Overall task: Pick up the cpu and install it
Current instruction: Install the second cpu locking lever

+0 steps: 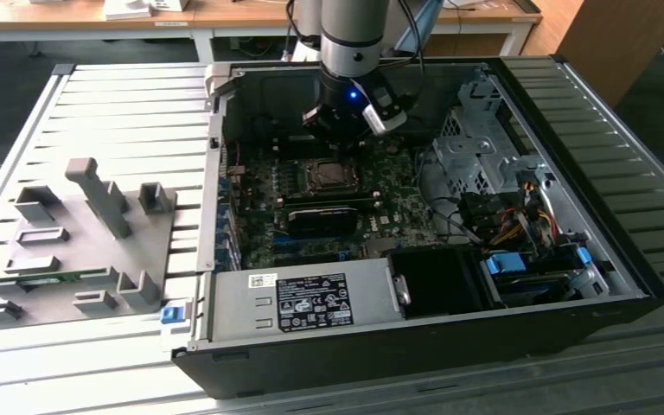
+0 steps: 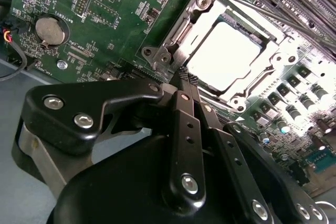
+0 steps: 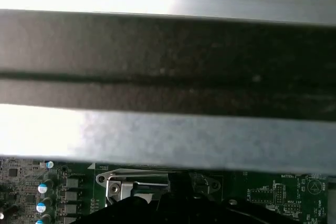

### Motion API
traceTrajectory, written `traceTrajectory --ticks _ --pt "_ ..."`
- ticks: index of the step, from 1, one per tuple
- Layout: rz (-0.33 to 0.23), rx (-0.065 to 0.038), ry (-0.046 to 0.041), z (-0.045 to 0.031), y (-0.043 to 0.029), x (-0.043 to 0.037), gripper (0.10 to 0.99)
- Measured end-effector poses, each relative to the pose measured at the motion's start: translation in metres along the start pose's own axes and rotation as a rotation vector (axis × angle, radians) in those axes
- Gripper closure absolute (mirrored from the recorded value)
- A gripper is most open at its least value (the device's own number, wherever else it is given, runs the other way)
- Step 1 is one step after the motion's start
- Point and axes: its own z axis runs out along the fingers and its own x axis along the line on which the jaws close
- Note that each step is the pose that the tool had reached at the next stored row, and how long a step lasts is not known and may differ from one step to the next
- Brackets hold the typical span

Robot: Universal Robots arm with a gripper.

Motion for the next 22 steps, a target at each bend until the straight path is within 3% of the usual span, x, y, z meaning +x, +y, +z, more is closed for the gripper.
traceTrajectory --ticks 7,13,22 --pt "0.000 0.000 0.0001 -0.0015 -0.0016 0.0001 0.980" --pt "0.000 0.000 0.0000 -0.0137 -0.0009 -0.0001 0.980" --pt "0.000 0.000 0.0000 -0.0144 -0.0068 0.0001 0.980"
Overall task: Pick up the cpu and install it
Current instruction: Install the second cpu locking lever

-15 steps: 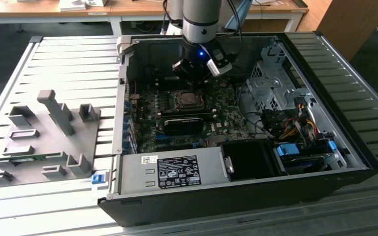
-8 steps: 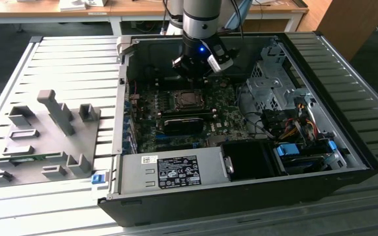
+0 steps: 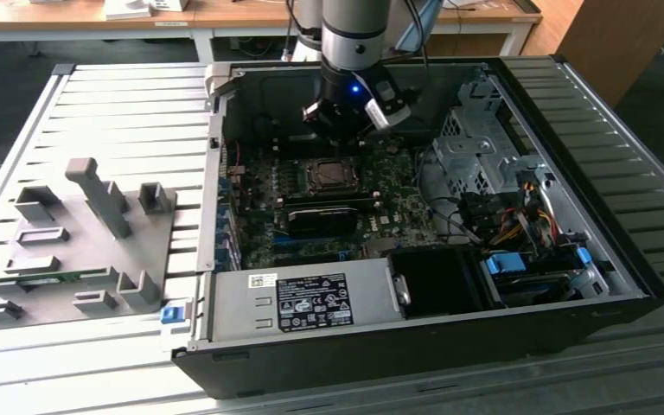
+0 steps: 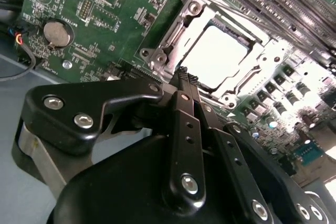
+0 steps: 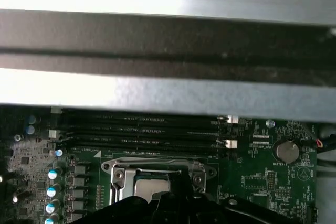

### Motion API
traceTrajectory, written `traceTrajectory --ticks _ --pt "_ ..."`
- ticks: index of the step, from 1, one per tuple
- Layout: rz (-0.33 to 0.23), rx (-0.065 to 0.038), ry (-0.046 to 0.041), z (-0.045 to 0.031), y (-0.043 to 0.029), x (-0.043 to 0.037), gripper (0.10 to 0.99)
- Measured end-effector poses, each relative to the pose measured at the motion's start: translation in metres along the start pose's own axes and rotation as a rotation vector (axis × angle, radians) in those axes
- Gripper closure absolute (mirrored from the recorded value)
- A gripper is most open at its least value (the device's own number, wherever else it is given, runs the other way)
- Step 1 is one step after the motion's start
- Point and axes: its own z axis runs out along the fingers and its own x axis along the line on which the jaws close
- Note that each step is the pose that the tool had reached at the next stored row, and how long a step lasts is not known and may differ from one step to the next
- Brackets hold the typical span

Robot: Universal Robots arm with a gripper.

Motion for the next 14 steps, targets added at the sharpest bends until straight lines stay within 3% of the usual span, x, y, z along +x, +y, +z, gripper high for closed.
traceTrajectory --ticks 7,11,12,14 --pt "0.000 0.000 0.0001 -0.0013 -0.0052 0.0002 0.980" --pt "0.000 0.000 -0.0001 -0.0101 -0.0047 0.0001 0.980" --pt "0.000 0.000 0.0000 -0.0164 -0.0044 0.0000 0.980" --pt "0.000 0.000 0.0000 -0.0190 -0.0050 0.0000 0.980"
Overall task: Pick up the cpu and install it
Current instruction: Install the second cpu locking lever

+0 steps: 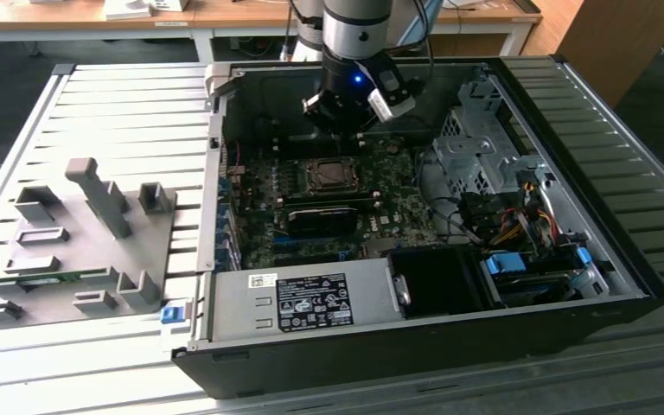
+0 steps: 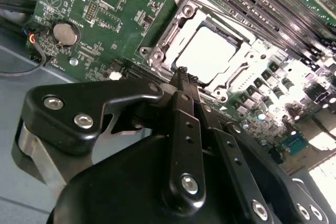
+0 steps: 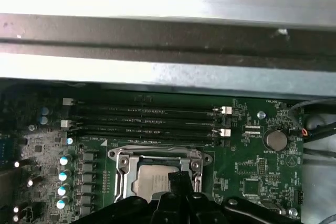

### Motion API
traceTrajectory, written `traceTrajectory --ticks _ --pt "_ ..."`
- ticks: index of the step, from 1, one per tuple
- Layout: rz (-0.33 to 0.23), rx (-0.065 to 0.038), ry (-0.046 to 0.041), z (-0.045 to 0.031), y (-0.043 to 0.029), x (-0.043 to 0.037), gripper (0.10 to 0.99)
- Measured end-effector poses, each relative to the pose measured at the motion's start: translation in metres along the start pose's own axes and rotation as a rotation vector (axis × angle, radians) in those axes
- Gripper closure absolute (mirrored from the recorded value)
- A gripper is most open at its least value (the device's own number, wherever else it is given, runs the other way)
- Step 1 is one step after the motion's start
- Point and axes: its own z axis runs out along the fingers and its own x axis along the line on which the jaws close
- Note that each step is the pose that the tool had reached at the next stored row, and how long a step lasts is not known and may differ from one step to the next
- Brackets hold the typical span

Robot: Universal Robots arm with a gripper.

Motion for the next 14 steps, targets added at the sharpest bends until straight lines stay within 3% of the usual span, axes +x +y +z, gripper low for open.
traceTrajectory --ticks 4,10,14 --pt "0.000 0.000 0.0000 -0.0003 -0.0046 0.0002 0.980" --pt "0.000 0.000 0.0011 -0.0011 -0.0175 0.0005 0.980" --pt "0.002 -0.001 0.0223 -0.0013 -0.0222 -0.0018 0.980"
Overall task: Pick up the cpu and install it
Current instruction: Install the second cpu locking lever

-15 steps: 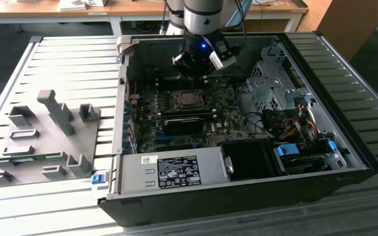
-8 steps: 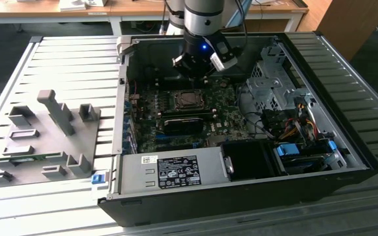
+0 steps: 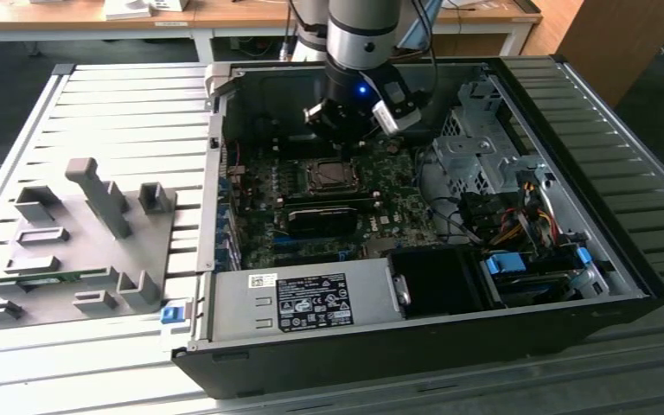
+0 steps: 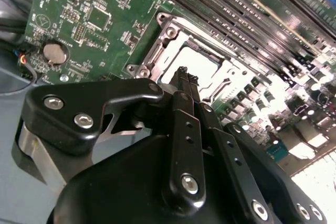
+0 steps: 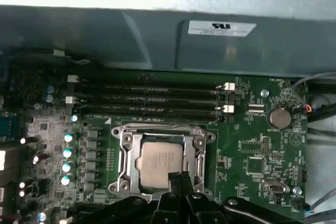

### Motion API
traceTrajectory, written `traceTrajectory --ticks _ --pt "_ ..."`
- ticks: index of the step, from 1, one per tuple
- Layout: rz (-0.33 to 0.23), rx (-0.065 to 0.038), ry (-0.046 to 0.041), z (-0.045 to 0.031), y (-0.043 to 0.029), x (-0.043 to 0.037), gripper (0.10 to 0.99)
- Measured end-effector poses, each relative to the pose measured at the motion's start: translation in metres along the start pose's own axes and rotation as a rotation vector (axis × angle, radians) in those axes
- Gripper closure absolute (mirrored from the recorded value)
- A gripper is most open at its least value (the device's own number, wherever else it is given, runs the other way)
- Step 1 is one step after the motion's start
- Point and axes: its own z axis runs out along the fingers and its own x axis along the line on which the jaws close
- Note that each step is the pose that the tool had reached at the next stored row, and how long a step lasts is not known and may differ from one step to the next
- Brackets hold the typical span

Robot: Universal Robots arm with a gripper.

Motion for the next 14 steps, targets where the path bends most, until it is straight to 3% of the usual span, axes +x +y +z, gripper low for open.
traceTrajectory --ticks 2,14 --pt "0.000 0.000 0.0039 0.0001 -0.0006 -0.0006 0.980" --pt "0.000 0.000 0.0041 -0.0004 -0.0083 -0.0004 0.980"
